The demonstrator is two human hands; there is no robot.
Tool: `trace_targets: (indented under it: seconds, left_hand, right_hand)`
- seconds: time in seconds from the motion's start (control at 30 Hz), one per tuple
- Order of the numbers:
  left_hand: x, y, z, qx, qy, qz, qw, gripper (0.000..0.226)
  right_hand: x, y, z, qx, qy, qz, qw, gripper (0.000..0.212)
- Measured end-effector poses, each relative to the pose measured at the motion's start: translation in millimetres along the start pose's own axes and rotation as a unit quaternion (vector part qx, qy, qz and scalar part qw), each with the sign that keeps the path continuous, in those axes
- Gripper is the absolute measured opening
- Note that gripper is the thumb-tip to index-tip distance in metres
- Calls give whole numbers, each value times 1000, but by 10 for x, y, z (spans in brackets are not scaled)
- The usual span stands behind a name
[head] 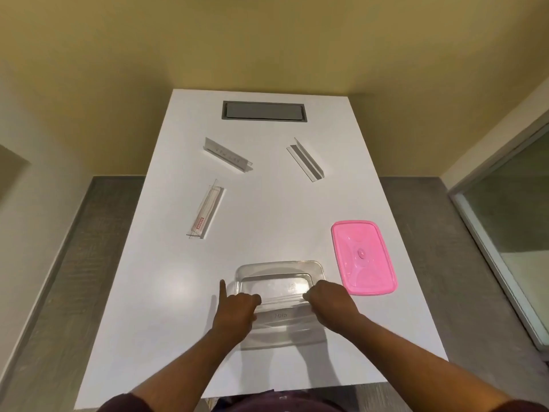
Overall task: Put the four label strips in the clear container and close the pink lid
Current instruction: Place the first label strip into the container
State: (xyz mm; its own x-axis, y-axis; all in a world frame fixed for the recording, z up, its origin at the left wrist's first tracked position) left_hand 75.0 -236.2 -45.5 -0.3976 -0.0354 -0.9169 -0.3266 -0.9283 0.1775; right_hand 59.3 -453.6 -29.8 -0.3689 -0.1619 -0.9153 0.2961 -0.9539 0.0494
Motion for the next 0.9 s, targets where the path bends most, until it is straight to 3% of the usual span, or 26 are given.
trace_targets:
  seconds: [0.27,0.9]
  left_hand:
    - [199,17,-34,-33,-39,-11,999,33]
    - [125,100,-15,7,-75,-1,997,41]
  right_hand:
    - [156,-110,-93,-58,-74,50,994,24]
    - [223,-139,-158,-31,-75,17,997,20]
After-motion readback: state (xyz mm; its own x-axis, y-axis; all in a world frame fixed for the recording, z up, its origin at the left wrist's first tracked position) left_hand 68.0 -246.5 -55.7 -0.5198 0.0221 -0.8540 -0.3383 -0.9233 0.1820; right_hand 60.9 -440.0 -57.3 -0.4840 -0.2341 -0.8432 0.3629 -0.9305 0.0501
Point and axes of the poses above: each hand's wrist, its own z-axis away from the middle knuckle, its own x-axis out of the palm, y = z × x, the point moved 6 cm from there along -z, towards the middle knuckle, and after that the axes turned 3 degrees about y, right-handed, at the moved point
